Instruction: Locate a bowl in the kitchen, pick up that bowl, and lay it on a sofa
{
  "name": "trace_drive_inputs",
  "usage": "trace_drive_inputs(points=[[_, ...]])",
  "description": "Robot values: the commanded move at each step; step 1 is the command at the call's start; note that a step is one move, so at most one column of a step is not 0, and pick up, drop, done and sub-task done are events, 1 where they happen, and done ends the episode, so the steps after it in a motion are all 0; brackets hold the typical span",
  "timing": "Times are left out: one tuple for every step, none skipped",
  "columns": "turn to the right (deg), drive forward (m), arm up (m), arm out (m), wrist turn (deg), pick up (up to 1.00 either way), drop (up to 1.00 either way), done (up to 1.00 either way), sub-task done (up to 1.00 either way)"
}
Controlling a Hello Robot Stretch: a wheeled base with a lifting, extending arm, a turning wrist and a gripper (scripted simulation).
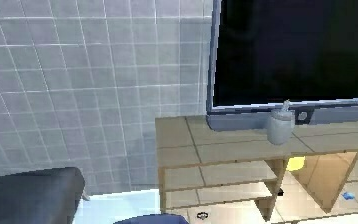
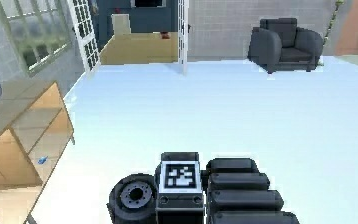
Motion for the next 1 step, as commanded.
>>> trace_drive_inputs(points=[[-3.0,0.00,0.00,0.00,0.0,0.00,0.00,0.00,0.00]])
